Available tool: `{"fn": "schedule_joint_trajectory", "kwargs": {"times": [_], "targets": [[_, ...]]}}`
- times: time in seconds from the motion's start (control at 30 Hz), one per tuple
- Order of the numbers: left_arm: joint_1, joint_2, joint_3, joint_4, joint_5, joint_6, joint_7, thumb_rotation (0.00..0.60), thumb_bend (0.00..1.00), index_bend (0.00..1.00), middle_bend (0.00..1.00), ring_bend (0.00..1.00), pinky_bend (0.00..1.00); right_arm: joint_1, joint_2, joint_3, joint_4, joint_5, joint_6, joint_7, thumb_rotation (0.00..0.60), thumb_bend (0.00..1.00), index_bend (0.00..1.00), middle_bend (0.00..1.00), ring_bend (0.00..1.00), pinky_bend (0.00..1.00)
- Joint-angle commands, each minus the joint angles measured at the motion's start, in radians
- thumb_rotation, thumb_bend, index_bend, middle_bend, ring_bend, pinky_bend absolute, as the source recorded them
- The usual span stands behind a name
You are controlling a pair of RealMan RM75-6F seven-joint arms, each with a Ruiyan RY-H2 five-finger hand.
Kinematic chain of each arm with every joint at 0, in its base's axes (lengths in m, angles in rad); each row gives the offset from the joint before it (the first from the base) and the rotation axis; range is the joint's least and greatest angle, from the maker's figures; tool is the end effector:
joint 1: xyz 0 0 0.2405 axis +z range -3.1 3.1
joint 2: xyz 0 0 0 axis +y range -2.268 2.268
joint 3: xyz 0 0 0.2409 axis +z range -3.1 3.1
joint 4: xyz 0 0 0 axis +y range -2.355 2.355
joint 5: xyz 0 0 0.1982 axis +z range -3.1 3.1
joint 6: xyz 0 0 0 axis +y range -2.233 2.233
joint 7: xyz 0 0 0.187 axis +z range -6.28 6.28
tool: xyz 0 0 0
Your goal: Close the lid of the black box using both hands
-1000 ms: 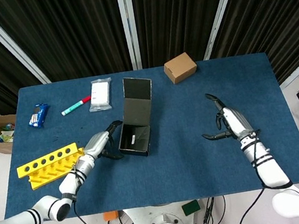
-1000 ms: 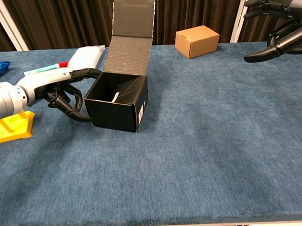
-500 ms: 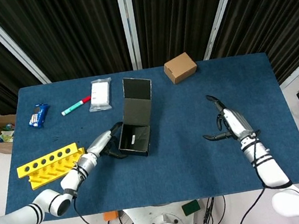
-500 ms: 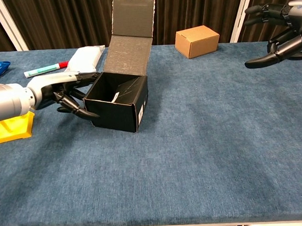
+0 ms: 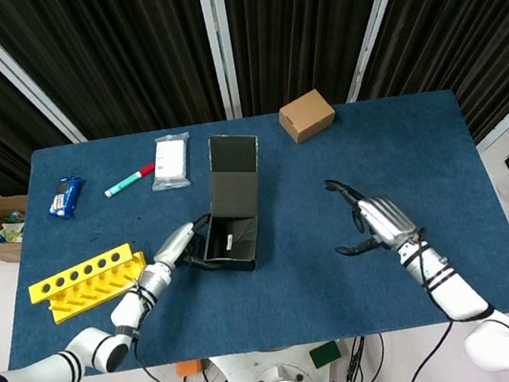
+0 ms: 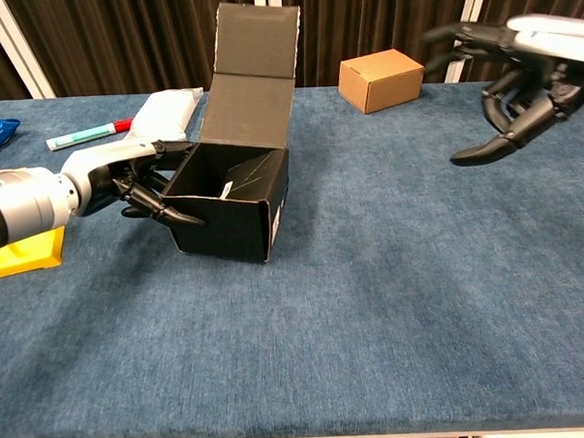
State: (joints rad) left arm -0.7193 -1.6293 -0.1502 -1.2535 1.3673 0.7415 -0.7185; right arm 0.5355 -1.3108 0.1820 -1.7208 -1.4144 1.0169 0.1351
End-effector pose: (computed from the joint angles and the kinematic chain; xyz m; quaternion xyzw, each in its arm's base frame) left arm -0.1539 0.3593 -0.0700 -0.5810 -0.6695 -0.4252 0.1824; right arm -0.1358 -0.3227 0.0426 0.6694 -0.4778 0.4776 0.3090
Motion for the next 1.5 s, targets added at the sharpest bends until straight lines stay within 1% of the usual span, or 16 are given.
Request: {"fn": "schedule_joint_trajectory", "kwargs": {"times": [0.03,0.13,0.3,0.43,0.57,0.67,0.8,0.9,1.17,1.3,1.5], "targets": [[0.018,0.042,0.007,-0.081,-0.014,0.032,0.076,0.600,0.07,0.40,0.42,0.72,0.95,0.099,0.030,0.001,0.035,-0.148,-0.029,-0.145,0.600,0.00,0.14,0.19,0.69,1.00],[0.017,0.058,0.008,-0.131,-0.024,0.037,0.126,0.600,0.07,0.40,0.42,0.72,0.95,0.168,0.023,0.024,0.031,-0.147,-0.098,-0.248,0.600,0.00,0.22,0.22,0.70,1.00],[0.014,0.060,0.006,-0.162,-0.038,0.043,0.180,0.600,0.07,0.39,0.41,0.72,0.95,0.256,-0.023,0.031,0.062,-0.140,-0.184,-0.374,0.600,0.00,0.34,0.24,0.72,1.00],[0.013,0.034,0.012,-0.139,-0.055,0.046,0.226,0.600,0.07,0.39,0.41,0.72,0.95,0.289,-0.073,0.009,0.107,-0.152,-0.202,-0.410,0.600,0.00,0.41,0.25,0.73,1.00],[0.014,0.014,0.015,-0.115,-0.072,0.039,0.239,0.600,0.07,0.39,0.41,0.72,0.95,0.303,-0.119,-0.029,0.159,-0.217,-0.166,-0.395,0.600,0.00,0.45,0.27,0.73,1.00],[0.014,0.009,0.016,-0.105,-0.074,0.033,0.234,0.600,0.07,0.38,0.40,0.72,0.95,0.310,-0.144,-0.053,0.202,-0.257,-0.139,-0.374,0.600,0.00,0.47,0.28,0.73,1.00],[0.015,0.006,0.015,-0.096,-0.073,0.027,0.224,0.600,0.07,0.38,0.40,0.72,0.95,0.322,-0.180,-0.070,0.250,-0.275,-0.125,-0.359,0.600,0.00,0.49,0.30,0.74,1.00],[0.015,0.005,0.015,-0.092,-0.069,0.026,0.218,0.600,0.07,0.38,0.40,0.72,0.95,0.332,-0.217,-0.075,0.284,-0.278,-0.119,-0.361,0.600,0.00,0.49,0.30,0.74,1.00],[0.016,0.002,0.017,-0.088,-0.062,0.024,0.210,0.600,0.07,0.37,0.40,0.72,0.95,0.359,-0.310,-0.069,0.360,-0.250,-0.121,-0.358,0.600,0.05,0.49,0.30,0.74,1.00],[0.017,0.001,0.018,-0.086,-0.059,0.024,0.206,0.600,0.07,0.37,0.40,0.72,0.95,0.368,-0.332,-0.074,0.374,-0.244,-0.125,-0.363,0.600,0.08,0.49,0.30,0.74,1.00],[0.019,0.001,0.016,-0.080,-0.057,0.027,0.199,0.600,0.07,0.37,0.40,0.72,0.95,0.367,-0.324,-0.097,0.369,-0.233,-0.134,-0.377,0.600,0.13,0.49,0.30,0.74,1.00]]}}
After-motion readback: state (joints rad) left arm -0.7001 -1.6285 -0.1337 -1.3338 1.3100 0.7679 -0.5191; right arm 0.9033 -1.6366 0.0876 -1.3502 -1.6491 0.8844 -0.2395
